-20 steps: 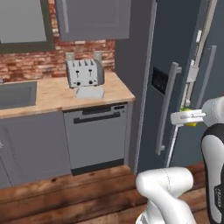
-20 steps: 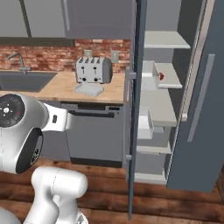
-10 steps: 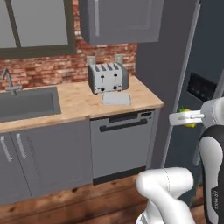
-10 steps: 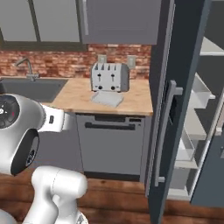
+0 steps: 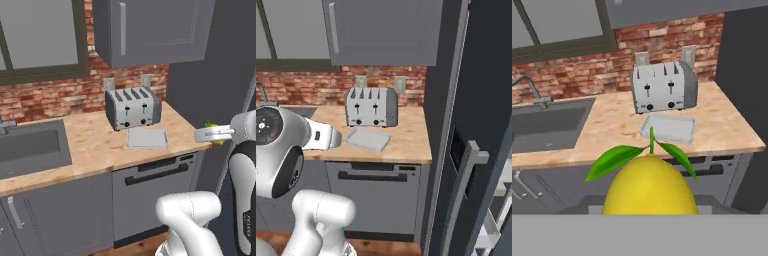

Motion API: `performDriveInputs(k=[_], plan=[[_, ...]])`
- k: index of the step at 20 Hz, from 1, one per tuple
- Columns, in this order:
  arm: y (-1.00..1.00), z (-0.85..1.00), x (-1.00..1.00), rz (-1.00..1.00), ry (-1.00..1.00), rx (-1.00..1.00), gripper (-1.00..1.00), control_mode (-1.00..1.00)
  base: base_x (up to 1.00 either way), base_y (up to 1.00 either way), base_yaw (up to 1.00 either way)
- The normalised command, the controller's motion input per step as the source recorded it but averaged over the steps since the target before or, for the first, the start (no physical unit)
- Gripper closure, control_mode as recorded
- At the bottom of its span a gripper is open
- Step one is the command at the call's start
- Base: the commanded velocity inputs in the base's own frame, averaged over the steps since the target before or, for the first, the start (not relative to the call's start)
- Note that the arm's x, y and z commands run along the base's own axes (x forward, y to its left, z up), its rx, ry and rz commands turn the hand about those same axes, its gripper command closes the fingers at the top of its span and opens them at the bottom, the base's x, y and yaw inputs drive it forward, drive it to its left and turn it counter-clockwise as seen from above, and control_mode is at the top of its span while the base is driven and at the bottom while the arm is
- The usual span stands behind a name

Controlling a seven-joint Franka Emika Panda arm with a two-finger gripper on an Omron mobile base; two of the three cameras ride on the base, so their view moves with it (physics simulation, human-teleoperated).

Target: Take the bell pepper and lemon out of the freezer and place them in the tupperware container on the counter. Then put the tupperware containing the vegetables back in the freezer.

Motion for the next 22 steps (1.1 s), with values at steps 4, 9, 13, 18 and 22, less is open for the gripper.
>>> performDriveInputs(k=[4, 9, 13, 18, 22], plan=[[0.0, 0.0, 0.0, 0.0, 0.0, 0.0, 1.0, 1.0, 0.73, 0.43, -0.1], [0.0, 0.0, 0.0, 0.0, 0.0, 0.0, 1.0, 1.0, 0.61, 0.25, -0.1], [0.0, -0.19, 0.31, -0.03, 0.05, 0.0, 1.0, -1.0, 0.27, 0.02, -0.04], [0.0, -0.66, 0.91, -0.04, 0.17, 0.0, 1.0, -1.0, 0.0, 0.0, 0.0], [0.0, -0.96, 0.98, -0.04, 0.21, 0.0, 1.0, -1.0, 0.0, 0.0, 0.0]])
